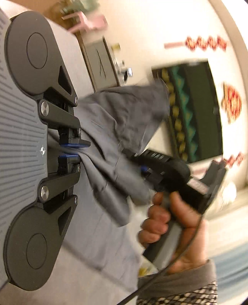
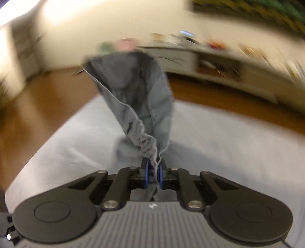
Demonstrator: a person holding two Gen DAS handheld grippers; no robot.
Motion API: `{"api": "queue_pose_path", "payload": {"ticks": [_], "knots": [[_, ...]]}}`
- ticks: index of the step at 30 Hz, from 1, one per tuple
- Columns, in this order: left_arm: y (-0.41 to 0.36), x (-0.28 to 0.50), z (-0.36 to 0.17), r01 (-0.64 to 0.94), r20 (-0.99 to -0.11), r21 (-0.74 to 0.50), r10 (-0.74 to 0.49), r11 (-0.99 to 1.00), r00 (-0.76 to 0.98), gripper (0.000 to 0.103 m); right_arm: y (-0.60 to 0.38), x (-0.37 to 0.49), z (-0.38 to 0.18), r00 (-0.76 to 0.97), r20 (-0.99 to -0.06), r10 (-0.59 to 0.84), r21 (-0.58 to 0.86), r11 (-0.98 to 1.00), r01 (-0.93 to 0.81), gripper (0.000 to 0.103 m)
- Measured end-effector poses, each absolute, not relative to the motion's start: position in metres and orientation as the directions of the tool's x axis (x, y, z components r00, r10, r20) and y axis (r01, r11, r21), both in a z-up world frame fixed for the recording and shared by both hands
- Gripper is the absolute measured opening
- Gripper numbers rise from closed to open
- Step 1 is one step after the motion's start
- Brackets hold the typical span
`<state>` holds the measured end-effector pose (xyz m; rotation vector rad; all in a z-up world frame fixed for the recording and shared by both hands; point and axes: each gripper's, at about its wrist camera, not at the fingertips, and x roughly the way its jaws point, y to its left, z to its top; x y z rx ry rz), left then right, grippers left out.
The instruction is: Fold clothes
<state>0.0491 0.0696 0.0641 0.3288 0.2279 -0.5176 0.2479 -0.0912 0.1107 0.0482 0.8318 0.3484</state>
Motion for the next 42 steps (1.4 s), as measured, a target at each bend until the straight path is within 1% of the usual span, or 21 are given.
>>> {"api": "queue_pose_path", "payload": {"ticks": [2, 5, 9, 11, 15, 17, 19, 20, 22, 24, 25, 26, 29, 31, 33, 35, 37, 38, 39, 41, 42], "knots": [[0.072, 0.052, 0.061, 0.560, -0.318, 0.217, -0.484, 0.800, 0.815, 0.007, -0.135, 0.246, 0.069, 0.613, -0.723, 0.319, 0.265, 0.947, -0.180, 0.010], [0.084, 0.057, 0.060, 0.611, -0.334, 0.143, -0.543, 0.779, 0.770, 0.008, -0.169, 0.250, 0.016, 0.589, -0.738, 0.330, 0.332, 0.937, -0.109, 0.010], [0.101, 0.064, 0.059, 0.671, -0.347, 0.043, -0.618, 0.741, 0.705, 0.009, -0.177, 0.263, -0.025, 0.566, -0.747, 0.349, 0.343, 0.931, -0.122, 0.012], [0.113, 0.068, 0.061, 0.687, -0.341, -0.027, -0.653, 0.726, 0.676, 0.008, -0.173, 0.271, -0.029, 0.565, -0.749, 0.346, 0.322, 0.935, -0.146, 0.012], [0.162, 0.114, 0.065, 0.525, -0.352, -0.284, -0.597, 0.802, 0.721, 0.008, -0.171, 0.272, -0.021, 0.561, -0.756, 0.338, 0.277, 0.941, -0.195, 0.013], [0.178, 0.137, 0.055, 0.421, -0.398, -0.411, -0.574, 0.809, 0.716, 0.008, -0.166, 0.266, -0.019, 0.564, -0.753, 0.340, 0.268, 0.941, -0.209, 0.013], [0.179, 0.148, 0.045, 0.383, -0.428, -0.468, -0.584, 0.796, 0.690, 0.009, -0.171, 0.252, 0.001, 0.570, -0.749, 0.337, 0.253, 0.941, -0.224, 0.013], [0.175, 0.149, 0.043, 0.385, -0.442, -0.467, -0.587, 0.796, 0.678, 0.014, -0.173, 0.246, 0.011, 0.574, -0.747, 0.336, 0.245, 0.941, -0.231, 0.013], [0.157, 0.151, 0.040, 0.394, -0.520, -0.381, -0.546, 0.836, 0.657, 0.015, -0.170, 0.238, 0.023, 0.579, -0.747, 0.327, 0.226, 0.944, -0.241, 0.013], [0.142, 0.156, 0.032, 0.403, -0.600, -0.309, -0.505, 0.862, 0.620, 0.015, -0.177, 0.239, 0.030, 0.566, -0.755, 0.332, 0.248, 0.943, -0.222, 0.016], [0.137, 0.155, 0.030, 0.417, -0.613, -0.275, -0.492, 0.866, 0.618, 0.015, -0.185, 0.241, 0.031, 0.564, -0.750, 0.344, 0.286, 0.939, -0.192, 0.017], [0.133, 0.153, 0.029, 0.427, -0.617, -0.246, -0.480, 0.870, 0.624, 0.015, -0.193, 0.243, 0.031, 0.563, -0.746, 0.354, 0.320, 0.933, -0.163, 0.017], [0.132, 0.154, 0.030, 0.436, -0.620, -0.217, -0.468, 0.874, 0.630, 0.015, -0.188, 0.237, 0.029, 0.563, -0.771, 0.299, 0.241, 0.954, -0.177, 0.021], [0.135, 0.151, 0.036, 0.447, -0.607, -0.200, -0.469, 0.872, 0.642, 0.015, -0.181, 0.227, 0.038, 0.592, -0.771, 0.235, 0.169, 0.972, -0.165, 0.035], [0.137, 0.145, 0.046, 0.474, -0.563, -0.178, -0.484, 0.862, 0.670, 0.015, -0.177, 0.203, 0.058, 0.658, -0.732, 0.176, 0.101, 0.983, -0.150, 0.041], [0.137, 0.136, 0.055, 0.505, -0.516, -0.160, -0.508, 0.848, 0.690, 0.015, -0.168, 0.165, 0.081, 0.734, -0.659, 0.166, 0.037, 0.981, -0.189, 0.041], [0.133, 0.135, 0.060, 0.541, -0.485, -0.159, -0.543, 0.826, 0.685, 0.015, -0.153, 0.135, 0.084, 0.736, -0.632, 0.242, 0.023, 0.955, -0.295, 0.039], [0.127, 0.139, 0.058, 0.553, -0.497, -0.152, -0.547, 0.819, 0.674, 0.015, -0.144, 0.121, 0.082, 0.725, -0.626, 0.287, 0.016, 0.935, -0.355, 0.039], [0.120, 0.142, 0.054, 0.552, -0.527, -0.137, -0.533, 0.822, 0.662, 0.015, -0.137, 0.113, 0.076, 0.704, -0.639, 0.310, 0.003, 0.916, -0.401, 0.038], [0.107, 0.145, 0.041, 0.553, -0.598, -0.089, -0.488, 0.828, 0.635, 0.015, -0.126, 0.109, 0.043, 0.607, -0.754, 0.253, -0.042, 0.903, -0.428, 0.036], [0.103, 0.145, 0.038, 0.560, -0.616, -0.068, -0.476, 0.826, 0.628, 0.015, -0.126, 0.108, 0.028, 0.569, -0.793, 0.218, -0.063, 0.899, -0.433, 0.040]]}}
